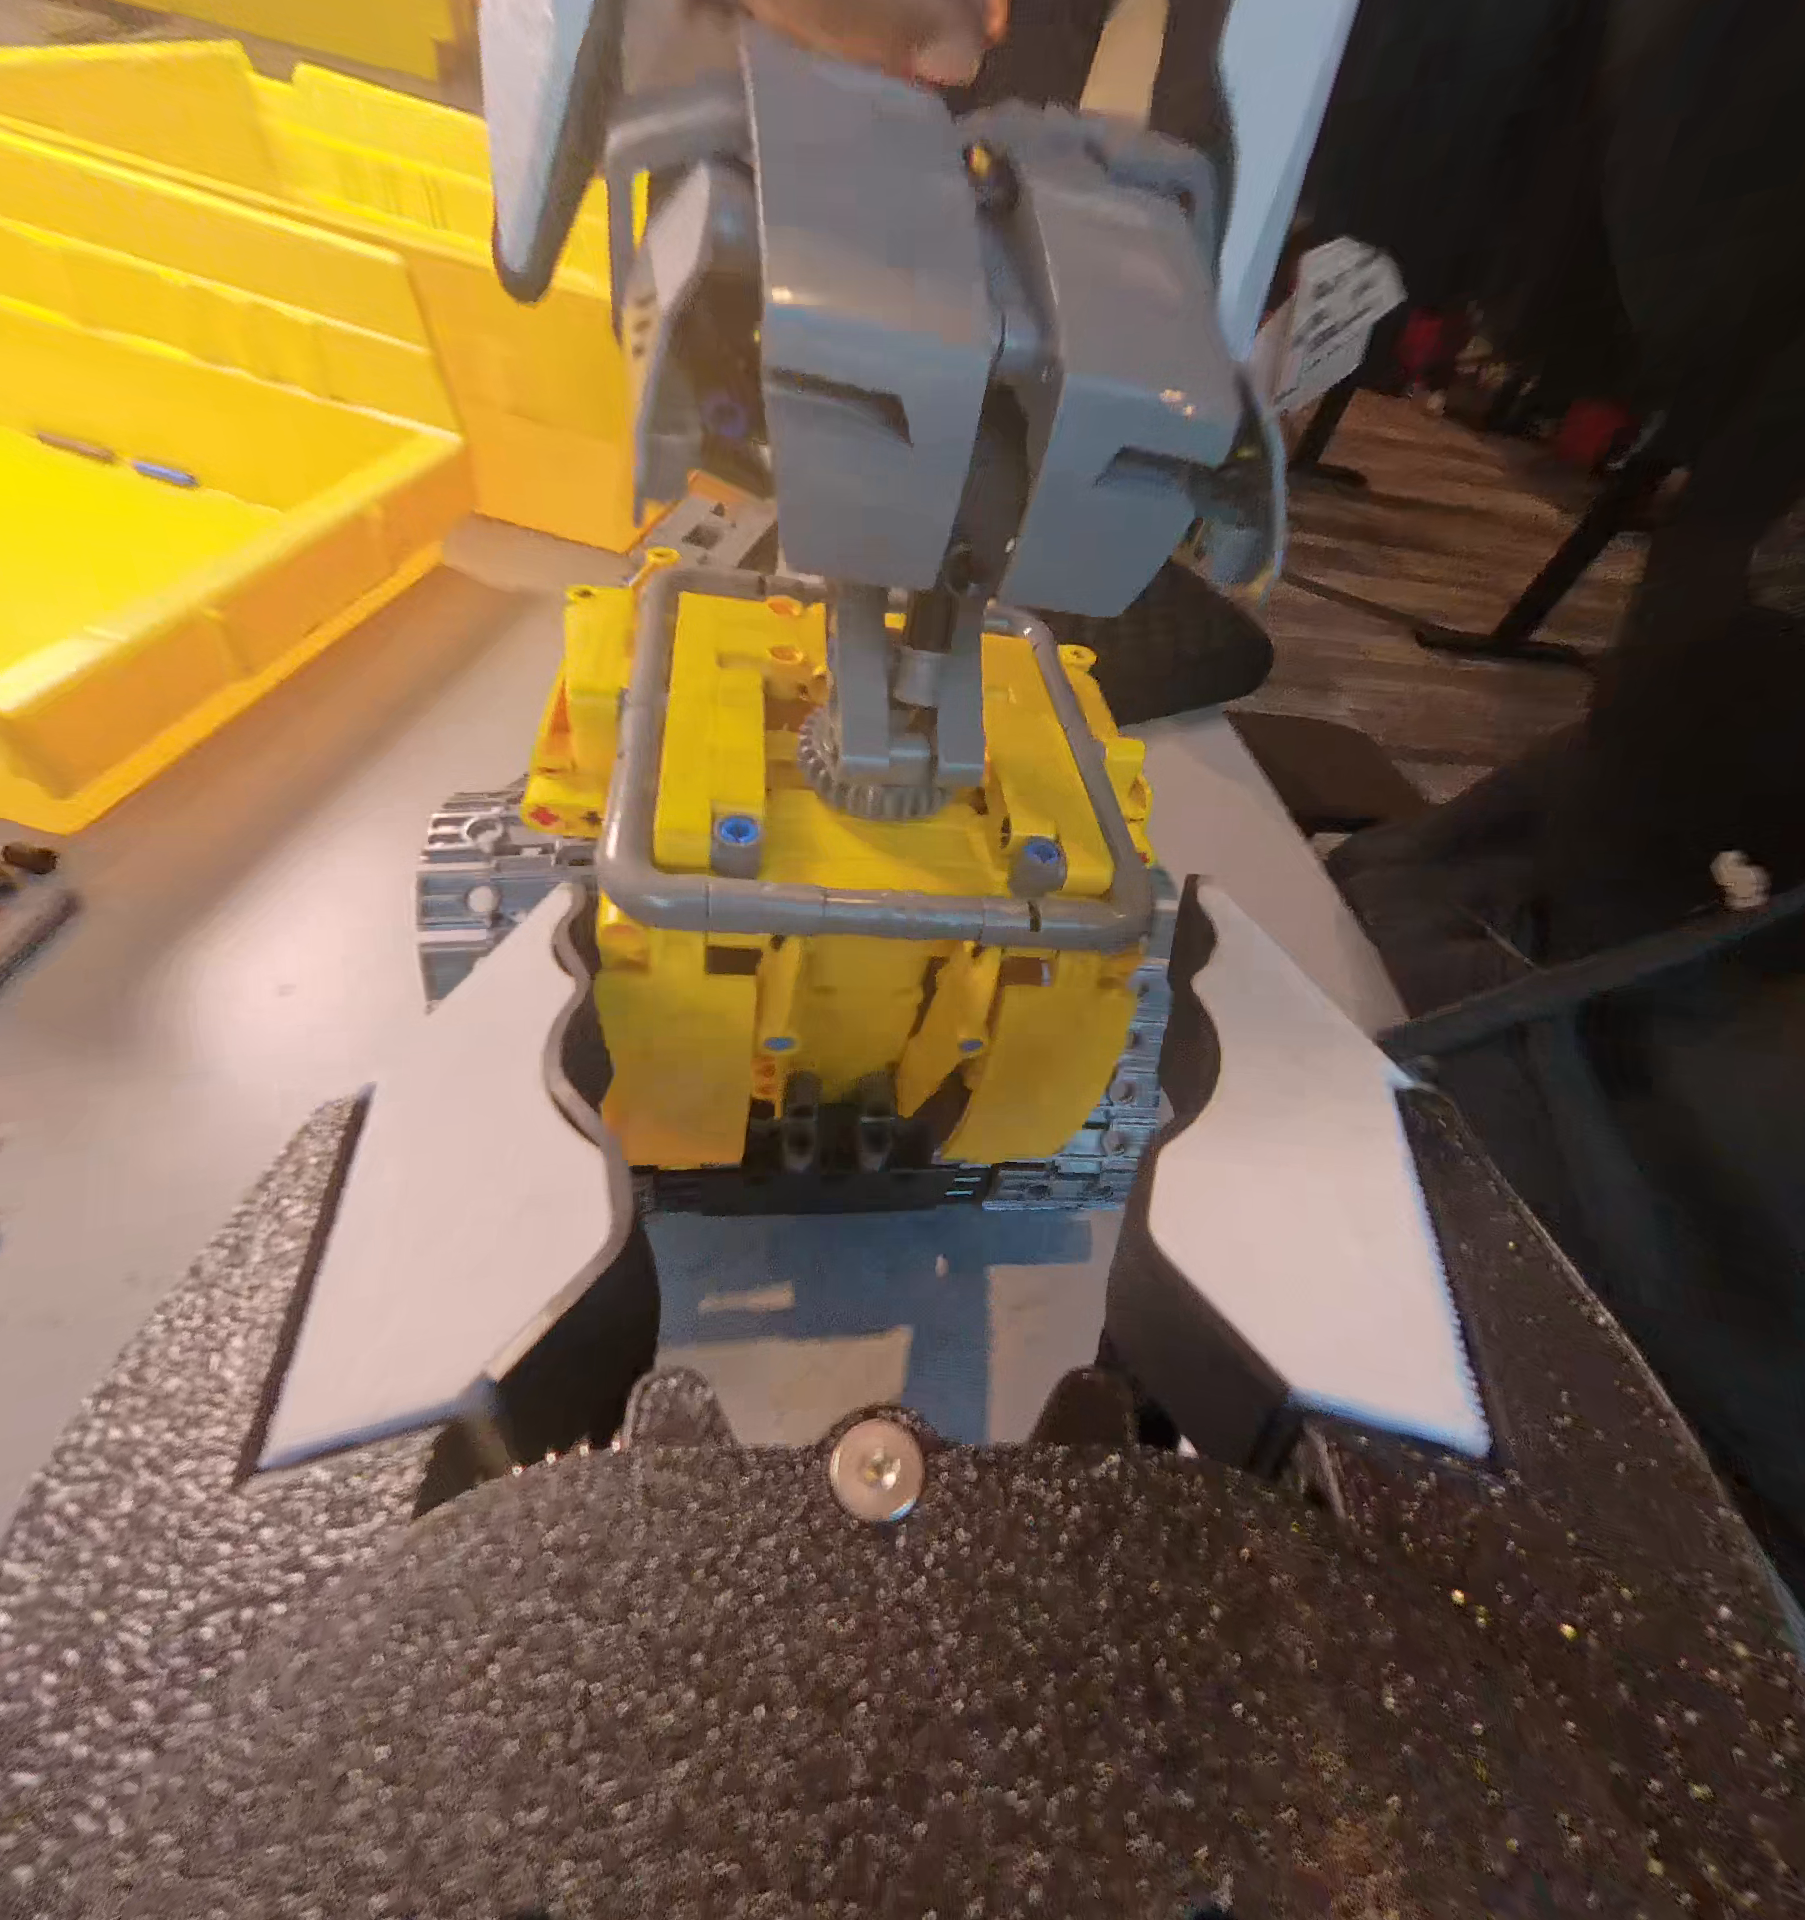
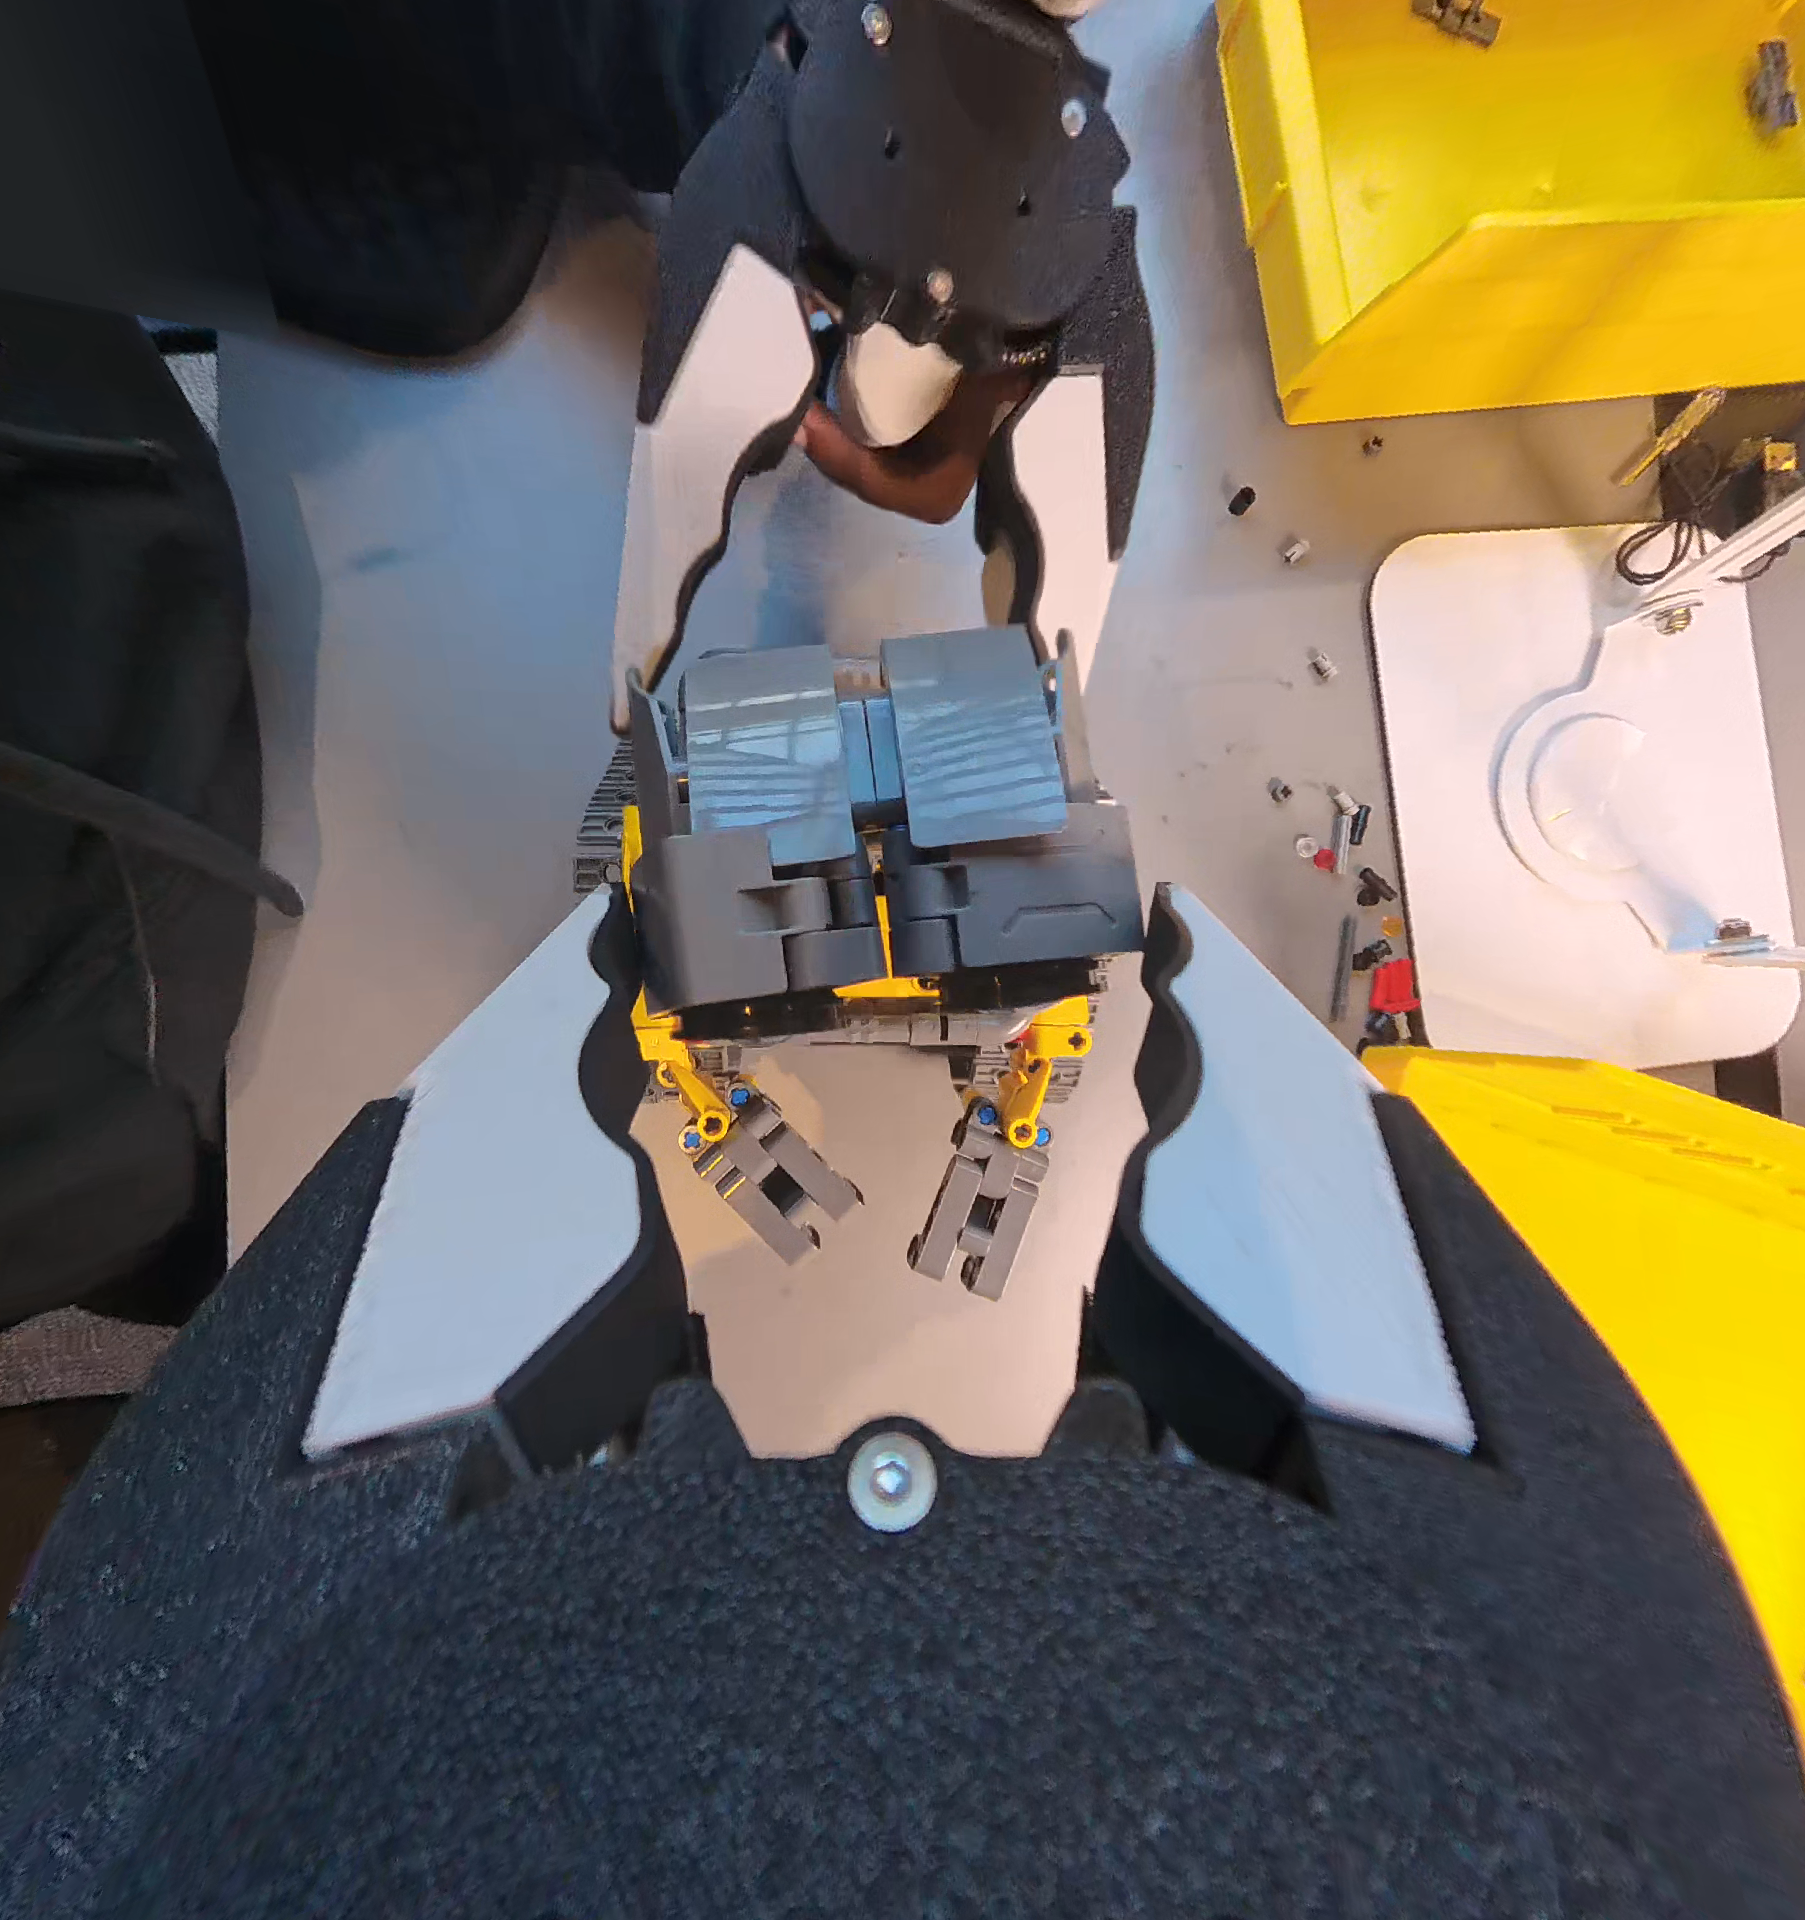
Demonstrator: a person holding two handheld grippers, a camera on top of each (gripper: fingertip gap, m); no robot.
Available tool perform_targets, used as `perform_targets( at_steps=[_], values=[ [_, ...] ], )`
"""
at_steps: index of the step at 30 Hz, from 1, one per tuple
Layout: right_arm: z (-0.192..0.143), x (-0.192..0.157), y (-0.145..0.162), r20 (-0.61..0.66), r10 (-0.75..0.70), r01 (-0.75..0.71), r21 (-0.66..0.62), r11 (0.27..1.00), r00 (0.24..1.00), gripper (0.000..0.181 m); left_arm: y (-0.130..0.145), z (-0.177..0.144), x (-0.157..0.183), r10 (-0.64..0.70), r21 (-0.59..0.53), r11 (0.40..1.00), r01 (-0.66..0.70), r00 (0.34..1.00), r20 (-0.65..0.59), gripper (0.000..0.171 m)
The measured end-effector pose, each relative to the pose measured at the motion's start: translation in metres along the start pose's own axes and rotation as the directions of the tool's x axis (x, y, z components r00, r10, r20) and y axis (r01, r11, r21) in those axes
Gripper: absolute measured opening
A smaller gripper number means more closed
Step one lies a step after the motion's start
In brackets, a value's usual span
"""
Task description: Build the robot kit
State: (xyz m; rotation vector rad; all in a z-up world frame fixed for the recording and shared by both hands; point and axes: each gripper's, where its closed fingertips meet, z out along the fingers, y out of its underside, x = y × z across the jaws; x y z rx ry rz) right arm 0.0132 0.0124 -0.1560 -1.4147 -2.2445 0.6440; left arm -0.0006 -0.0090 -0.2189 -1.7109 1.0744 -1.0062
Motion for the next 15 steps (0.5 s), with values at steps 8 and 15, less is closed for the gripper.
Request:
perform_targets(
  at_steps=[8,15],
  values=[
    [-0.002,-0.013,0.005,0.049,-0.086,0.092,-0.128,0.988,0.995,0.095,0.005,0.006,0.015,-0.106,-0.003,0.994,0.113,0.943,0.314,0.105],
    [-0.003,-0.018,0.009,0.119,-0.194,0.222,-0.318,0.922,0.974,0.094,0.007,0.007,0.023,-0.133,0.02,0.99,0.136,0.909,0.394,0.104]
  ],
)
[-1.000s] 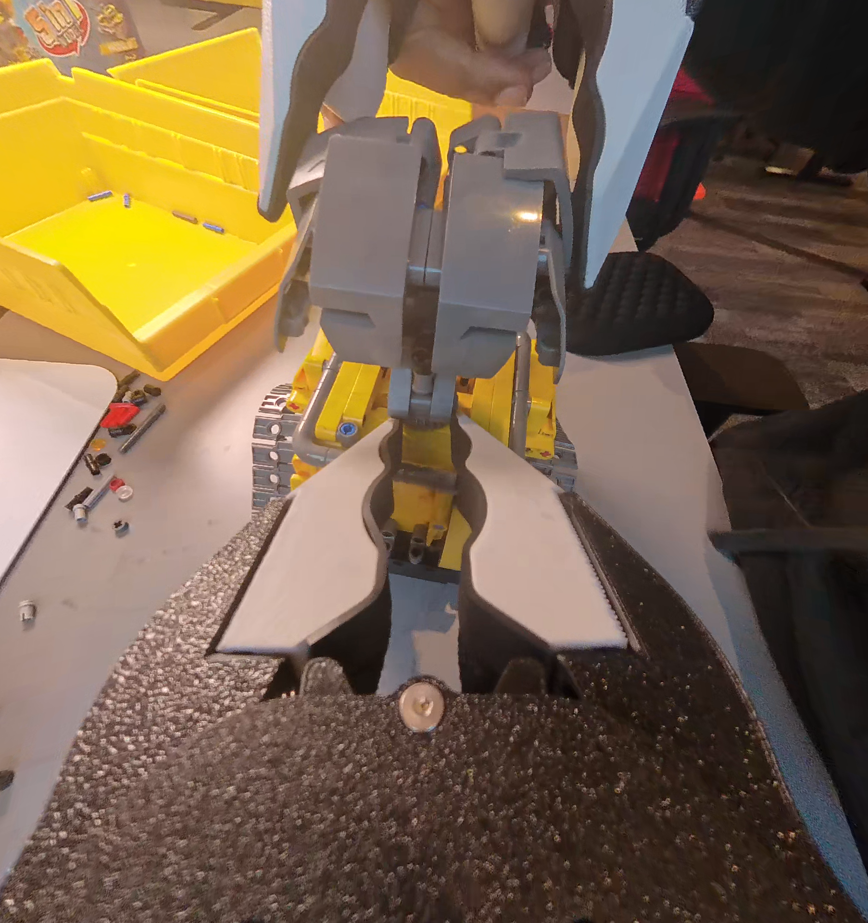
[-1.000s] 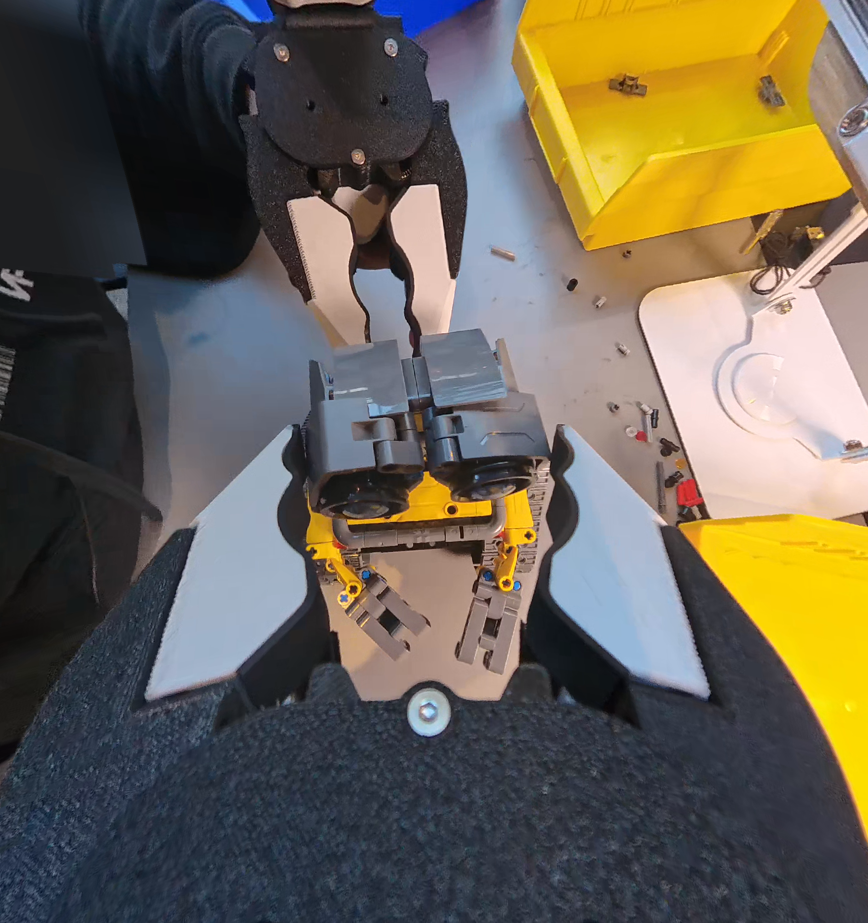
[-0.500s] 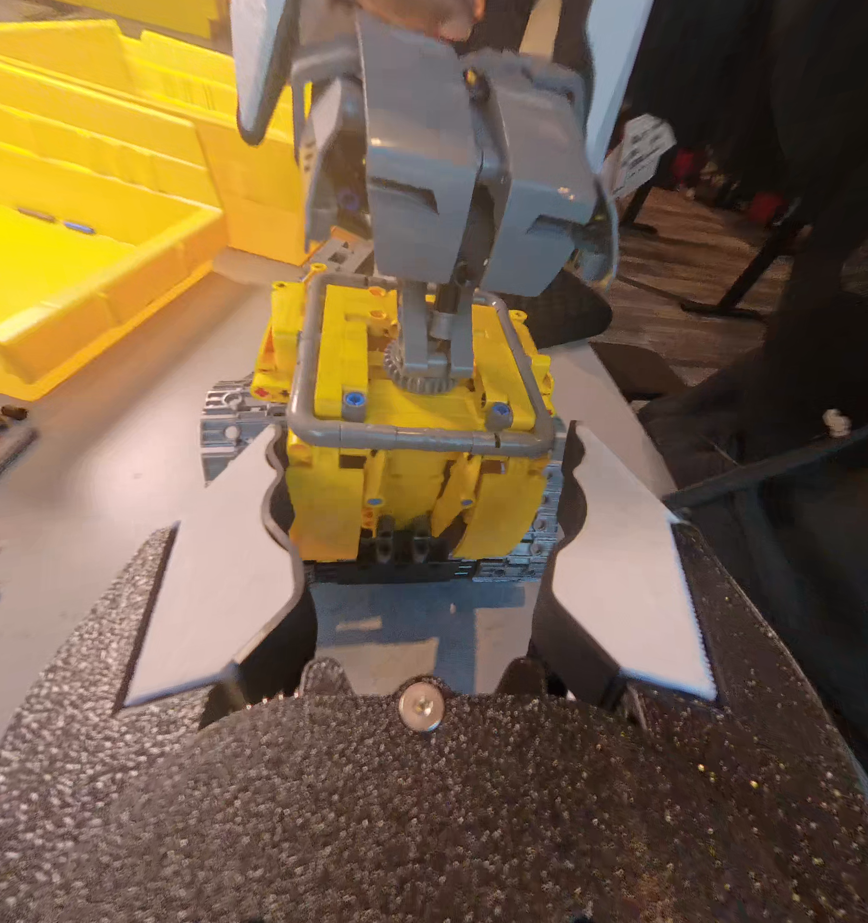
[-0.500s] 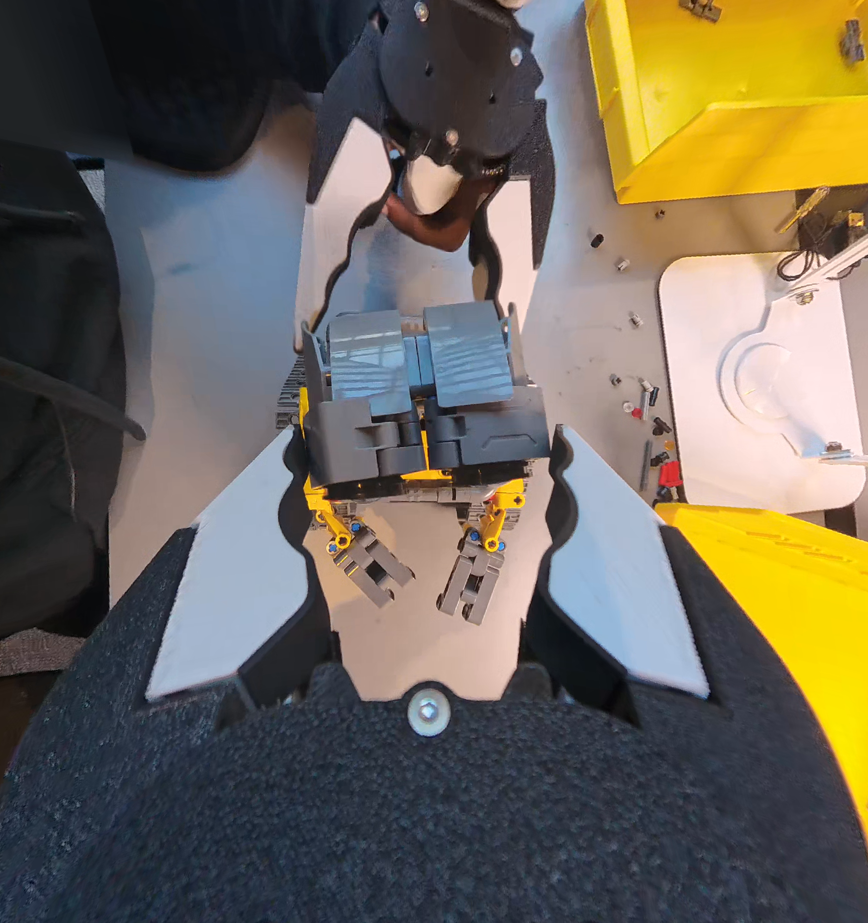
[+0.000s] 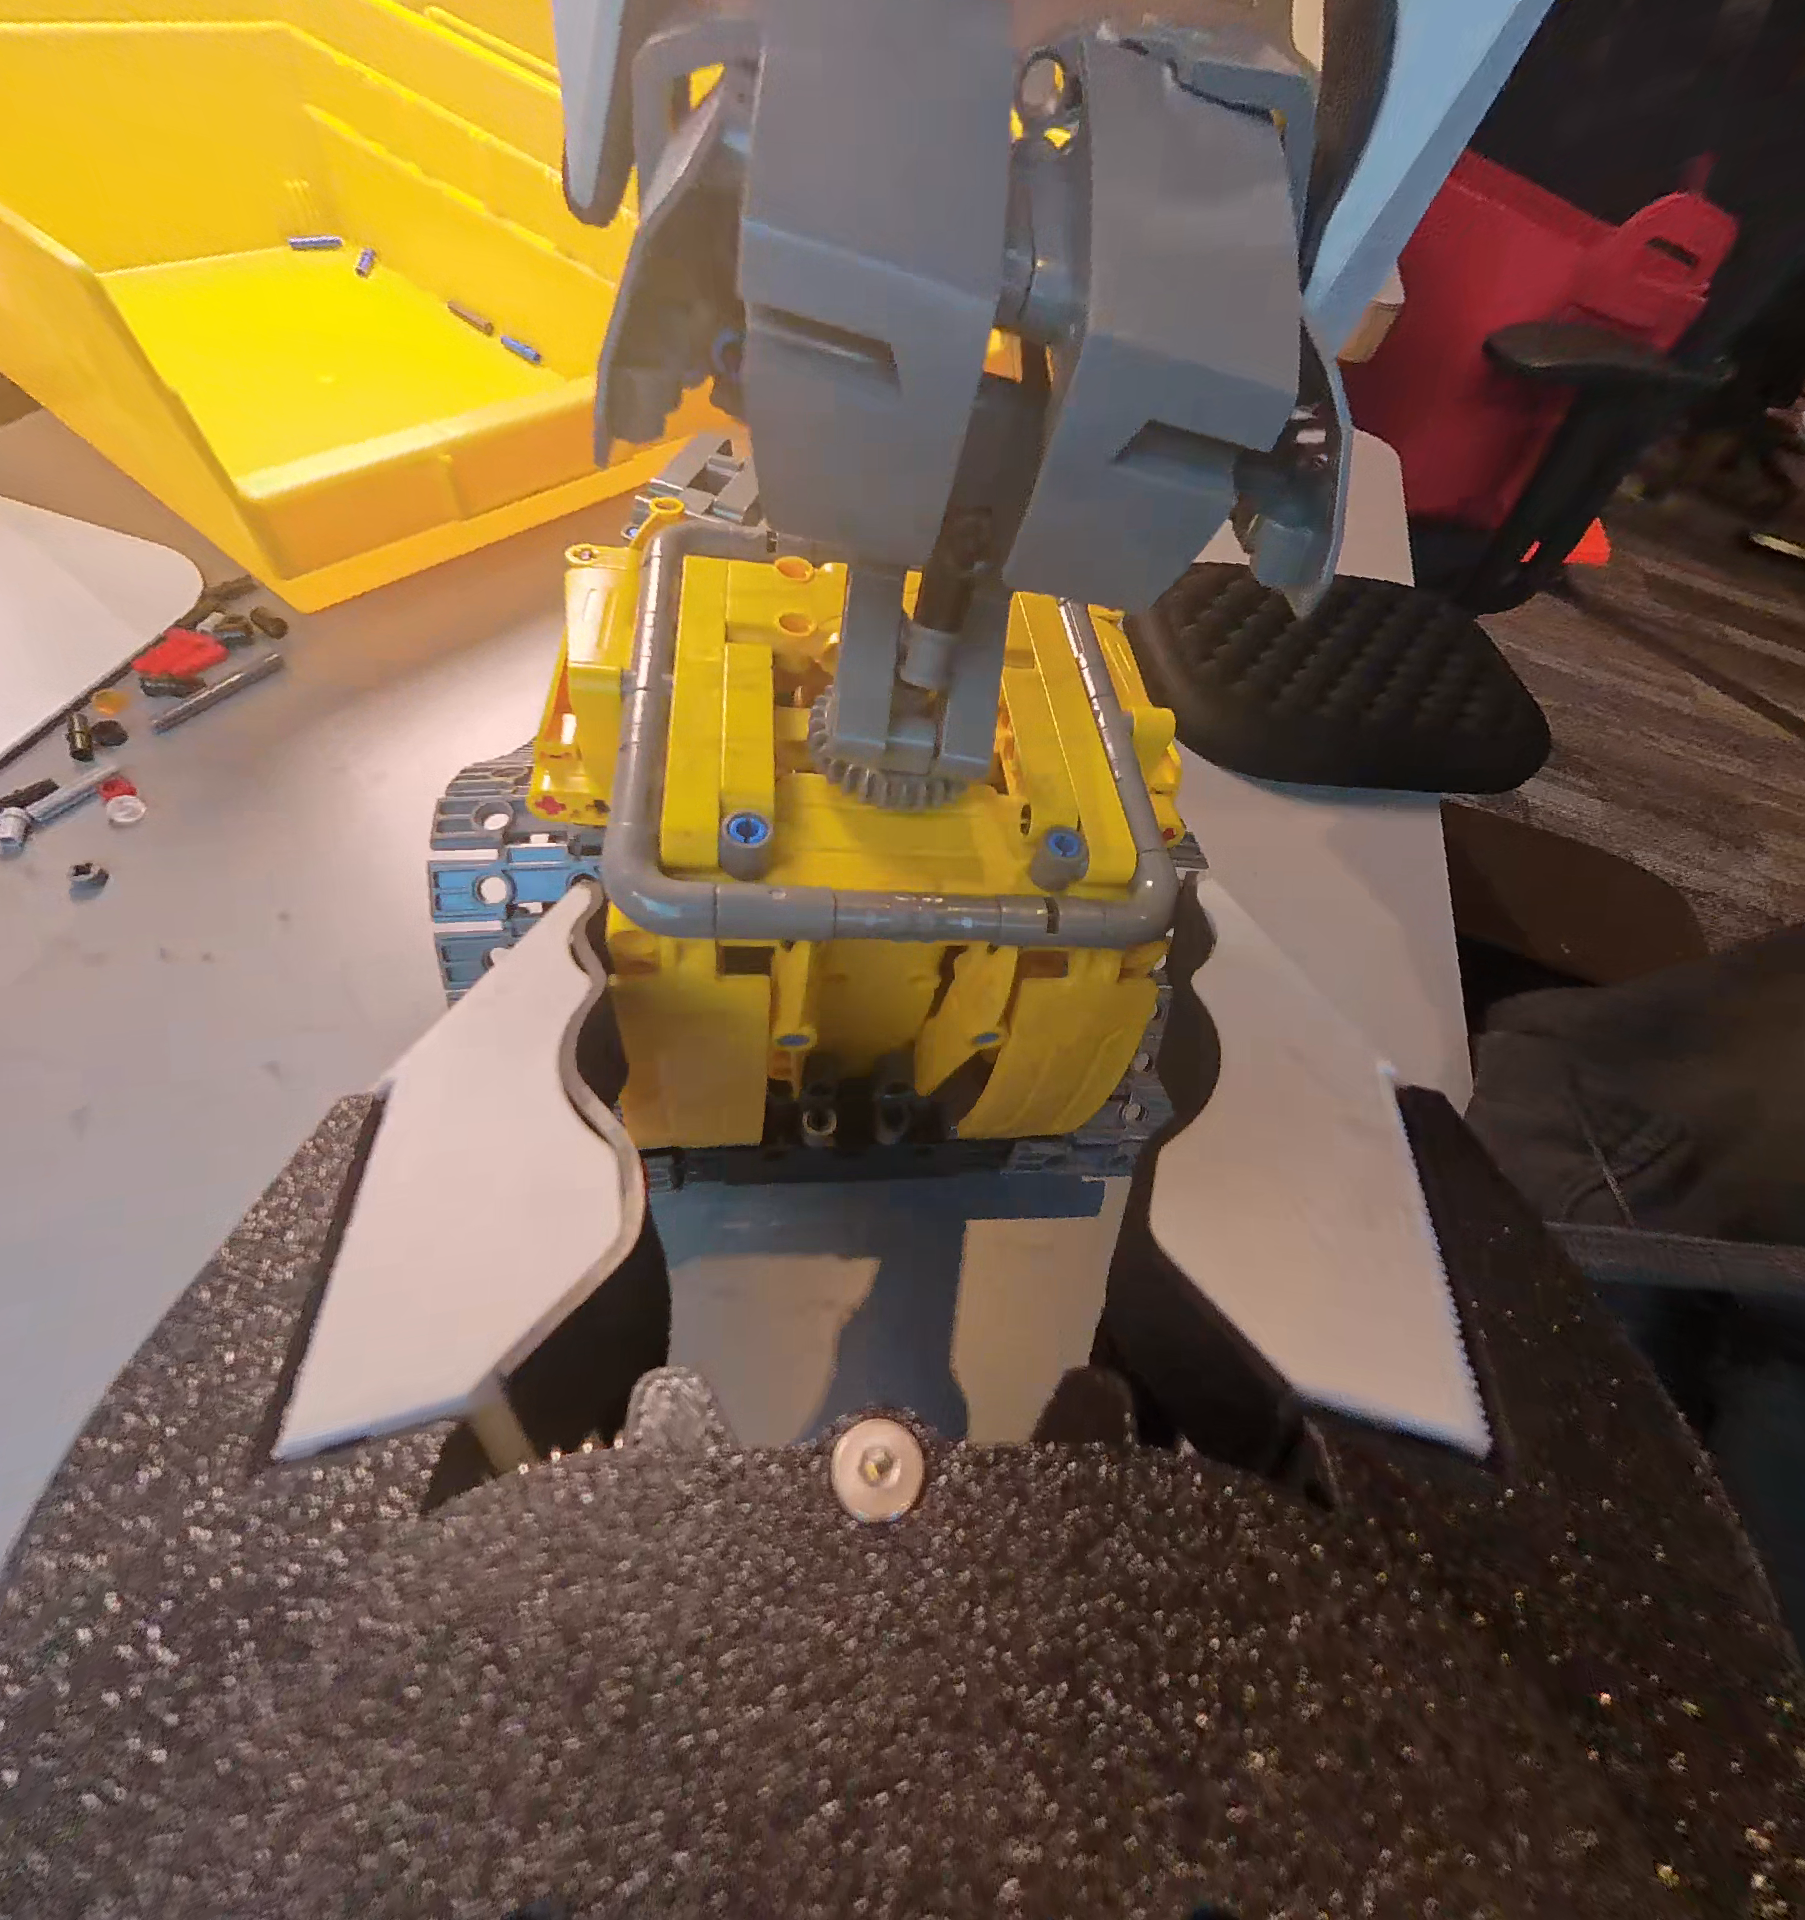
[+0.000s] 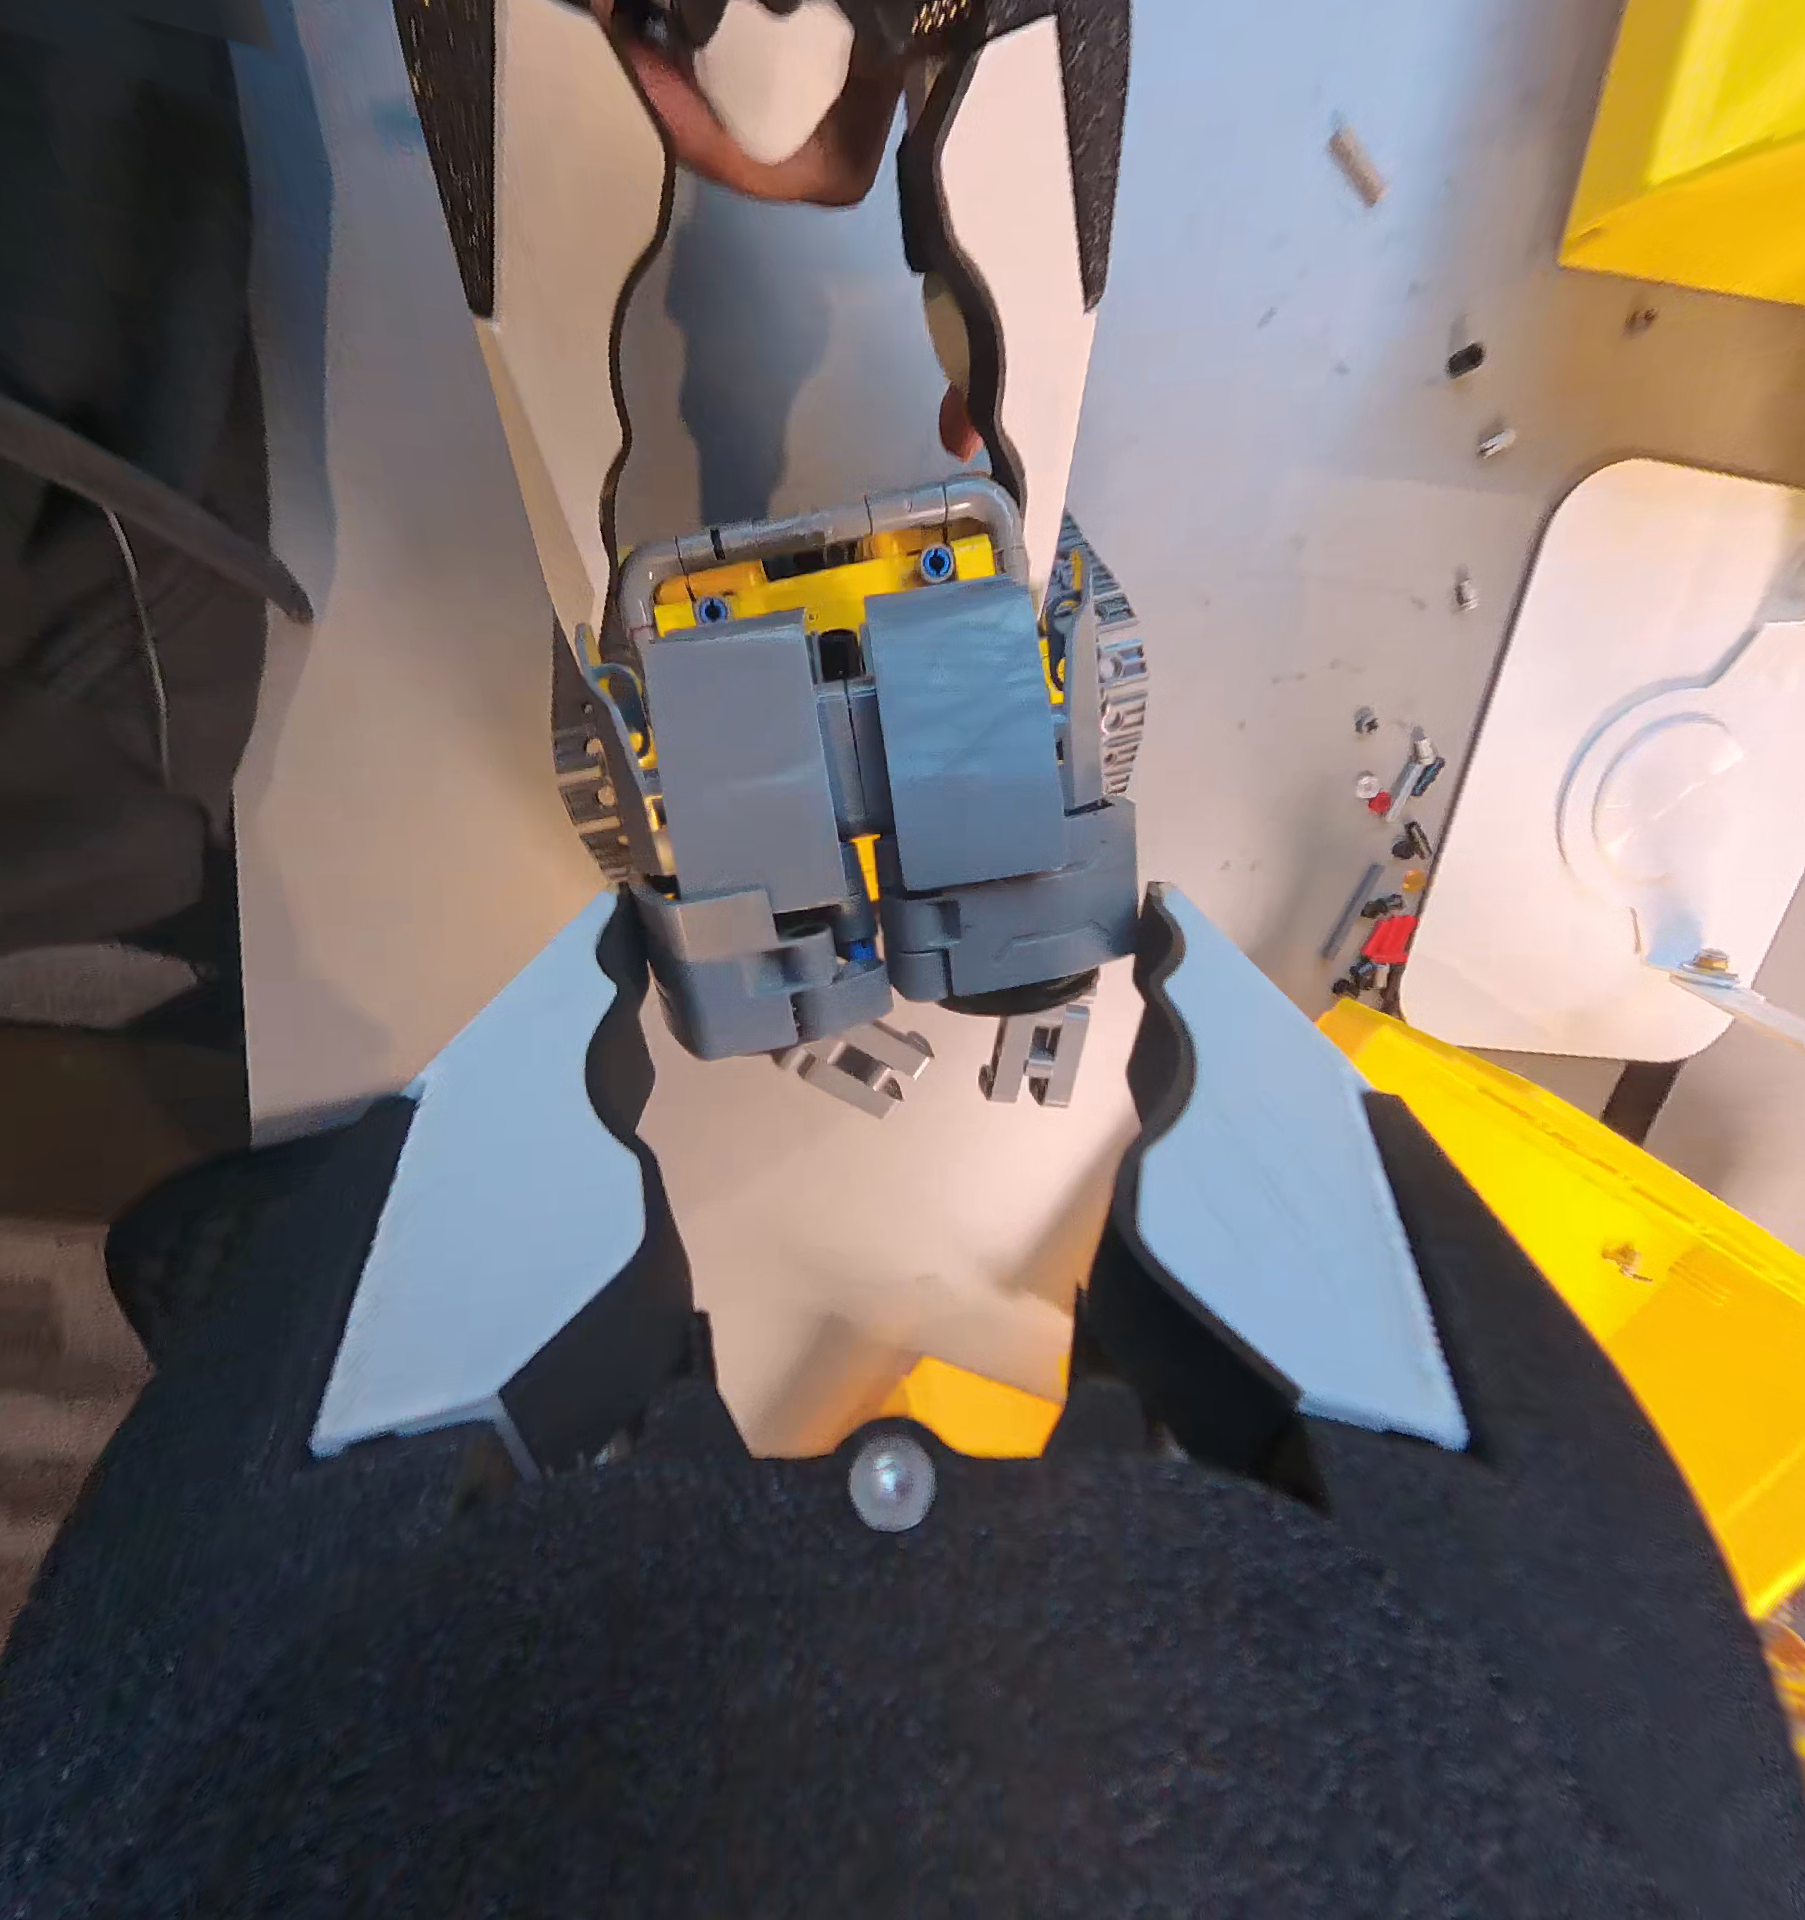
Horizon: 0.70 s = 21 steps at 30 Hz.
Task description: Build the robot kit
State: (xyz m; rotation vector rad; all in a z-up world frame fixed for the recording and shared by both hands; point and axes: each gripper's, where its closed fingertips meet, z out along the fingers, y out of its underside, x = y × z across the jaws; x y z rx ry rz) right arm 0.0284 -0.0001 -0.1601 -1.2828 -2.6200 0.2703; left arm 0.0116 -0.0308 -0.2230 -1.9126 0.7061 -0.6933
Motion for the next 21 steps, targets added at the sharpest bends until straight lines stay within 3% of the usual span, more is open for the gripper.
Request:
perform_targets(
  at_steps=[8,12,15,21],
  values=[
    [0.0,0.002,0.005,0.035,-0.024,0.03,-0.186,0.982,0.999,0.094,-0.013,-0.025,-0.004,0.04,0.058,0.998,-0.032,0.99,-0.134,0.09],
    [0.0,0.001,0.005,0.021,-0.01,0.013,-0.154,0.988,1.0,0.094,-0.028,-0.042,-0.013,0.138,0.138,0.983,-0.124,0.986,-0.095,0.028],
    [0.0,0.001,0.004,0.018,0.0,0.002,-0.12,0.993,1.0,0.094,-0.034,-0.039,-0.01,0.181,0.135,0.976,-0.168,0.98,-0.085,0.004],
    [-0.002,0.002,0.001,0.022,-0.002,0.004,-0.112,0.994,1.0,0.094,-0.03,-0.017,-0.01,0.297,0.004,0.955,-0.297,0.955,0.001,0.0]
  ],
)
